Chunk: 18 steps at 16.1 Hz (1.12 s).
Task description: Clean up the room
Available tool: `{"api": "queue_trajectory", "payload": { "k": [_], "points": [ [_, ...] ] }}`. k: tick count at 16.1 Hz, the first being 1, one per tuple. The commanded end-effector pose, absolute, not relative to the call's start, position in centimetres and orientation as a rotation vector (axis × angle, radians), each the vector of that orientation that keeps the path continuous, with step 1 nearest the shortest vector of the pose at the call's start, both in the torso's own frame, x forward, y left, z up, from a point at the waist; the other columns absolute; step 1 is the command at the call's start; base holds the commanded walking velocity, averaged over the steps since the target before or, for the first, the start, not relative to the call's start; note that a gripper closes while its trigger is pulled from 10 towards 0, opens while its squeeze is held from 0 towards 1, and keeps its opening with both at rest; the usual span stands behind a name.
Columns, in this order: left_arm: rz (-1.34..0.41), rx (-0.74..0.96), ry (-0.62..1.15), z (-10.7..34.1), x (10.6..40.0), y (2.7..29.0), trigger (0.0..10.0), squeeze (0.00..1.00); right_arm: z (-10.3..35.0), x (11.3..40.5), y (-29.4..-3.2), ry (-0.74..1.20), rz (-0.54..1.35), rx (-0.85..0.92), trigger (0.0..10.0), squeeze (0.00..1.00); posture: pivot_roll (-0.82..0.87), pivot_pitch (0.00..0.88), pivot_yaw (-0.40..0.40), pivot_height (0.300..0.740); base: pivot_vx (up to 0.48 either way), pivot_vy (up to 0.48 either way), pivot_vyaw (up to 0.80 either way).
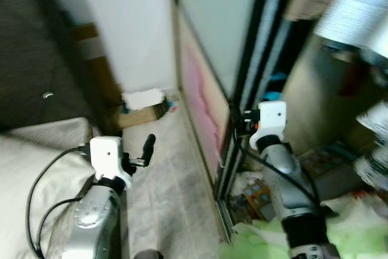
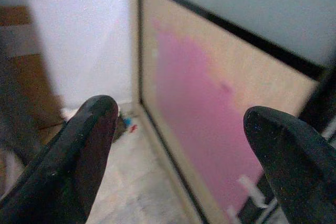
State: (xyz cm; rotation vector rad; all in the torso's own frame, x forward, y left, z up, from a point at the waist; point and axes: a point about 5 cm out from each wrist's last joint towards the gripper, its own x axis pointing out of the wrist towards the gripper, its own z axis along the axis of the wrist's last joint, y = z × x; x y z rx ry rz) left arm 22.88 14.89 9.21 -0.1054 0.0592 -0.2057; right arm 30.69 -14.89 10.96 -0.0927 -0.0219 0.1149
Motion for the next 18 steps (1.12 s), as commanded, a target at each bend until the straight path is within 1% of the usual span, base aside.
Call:
{"api": "queue_trajectory", "payload": {
  "k": [1,2,4,5,6,11,13,18],
  "points": [
    [-0.175,-0.074,0.041,9.5,22.9,15.2,10.0,0.0,11.1,30.9,-14.7,-0.024,0.137,-0.115,10.0,0.0,-0.04,0.012,-0.006,0.74,0.0,0.0,0.51],
    [-0.137,-0.048,0.034,9.6,22.9,15.3,10.0,0.0,11.1,31.0,-14.4,-0.027,0.166,-0.131,10.0,0.0,-0.03,0.013,-0.017,0.74,0.0,0.0,0.8],
    [-0.081,-0.021,0.043,9.4,22.8,15.7,10.0,0.0,10.9,31.0,-13.9,-0.018,0.186,-0.108,10.0,0.0,-0.02,0.012,-0.027,0.74,0.0,0.0,0.8],
    [-0.077,-0.074,0.048,9.2,22.8,15.9,10.0,0.0,10.8,31.0,-13.7,-0.013,0.2,-0.106,10.0,0.0,-0.02,0.012,-0.035,0.74,0.0,0.0,0.8],
    [-0.055,-0.079,0.057,9.0,22.7,16.0,10.0,0.0,10.6,31.0,-13.6,-0.006,0.214,-0.107,10.0,0.0,-0.02,0.013,-0.042,0.74,0.0,0.0,0.8],
    [-0.063,-0.085,0.045,9.1,22.9,15.5,10.0,0.0,10.7,31.3,-13.8,-0.008,0.217,-0.114,10.0,0.0,-0.02,0.019,-0.043,0.74,0.0,0.0,0.8],
    [-0.067,-0.052,0.021,9.6,23.0,15.3,10.0,0.0,10.6,31.2,-13.8,-0.009,0.212,-0.112,10.0,0.0,-0.02,0.027,-0.035,0.74,0.0,0.0,0.8],
    [-0.1,-0.108,0.02,9.6,23.0,15.0,10.0,0.0,10.5,31.2,-13.7,-0.01,0.213,-0.108,10.0,0.0,-0.03,0.036,-0.034,0.74,0.0,0.0,0.8]
  ]
}}
